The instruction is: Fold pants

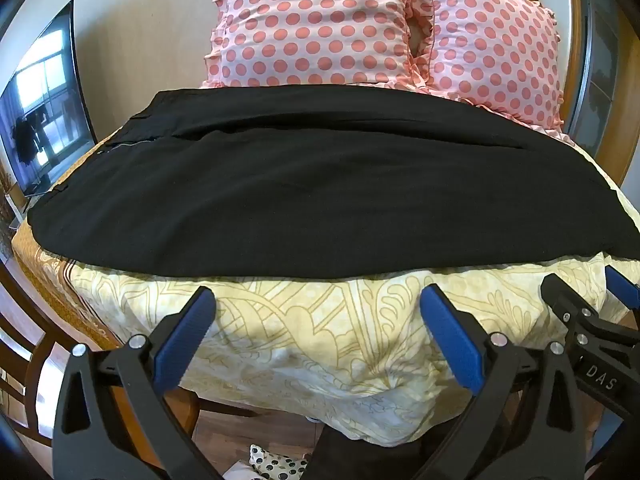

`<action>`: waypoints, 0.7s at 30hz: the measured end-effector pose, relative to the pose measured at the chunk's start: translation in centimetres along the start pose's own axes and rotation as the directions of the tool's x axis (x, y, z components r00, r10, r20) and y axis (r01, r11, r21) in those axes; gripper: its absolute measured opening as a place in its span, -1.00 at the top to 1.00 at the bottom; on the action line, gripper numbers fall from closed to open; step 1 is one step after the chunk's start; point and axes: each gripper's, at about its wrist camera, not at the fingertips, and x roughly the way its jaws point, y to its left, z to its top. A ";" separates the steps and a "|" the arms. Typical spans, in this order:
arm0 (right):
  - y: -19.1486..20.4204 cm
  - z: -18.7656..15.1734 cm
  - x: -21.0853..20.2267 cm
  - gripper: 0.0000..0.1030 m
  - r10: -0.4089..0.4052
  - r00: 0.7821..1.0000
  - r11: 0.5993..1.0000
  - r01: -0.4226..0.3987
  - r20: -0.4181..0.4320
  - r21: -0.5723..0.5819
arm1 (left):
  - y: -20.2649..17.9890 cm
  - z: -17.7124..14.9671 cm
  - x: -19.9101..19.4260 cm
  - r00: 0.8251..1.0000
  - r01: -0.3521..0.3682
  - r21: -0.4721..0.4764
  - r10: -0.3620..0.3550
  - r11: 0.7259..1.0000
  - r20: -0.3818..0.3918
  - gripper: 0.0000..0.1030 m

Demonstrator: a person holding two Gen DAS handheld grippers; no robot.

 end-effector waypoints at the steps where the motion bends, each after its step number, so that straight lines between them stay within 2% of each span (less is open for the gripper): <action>1: 0.0 0.0 0.0 -0.97 0.000 1.000 1.000 0.000 0.001 0.000 | 0.0 0.0 0.0 1.000 0.000 0.000 0.000 1.000 0.001 -0.97; 21: 0.1 0.0 0.0 -0.97 -0.001 1.000 1.000 0.001 -0.001 -0.001 | 0.0 0.0 0.0 1.000 -0.001 0.001 0.001 1.000 0.007 -0.97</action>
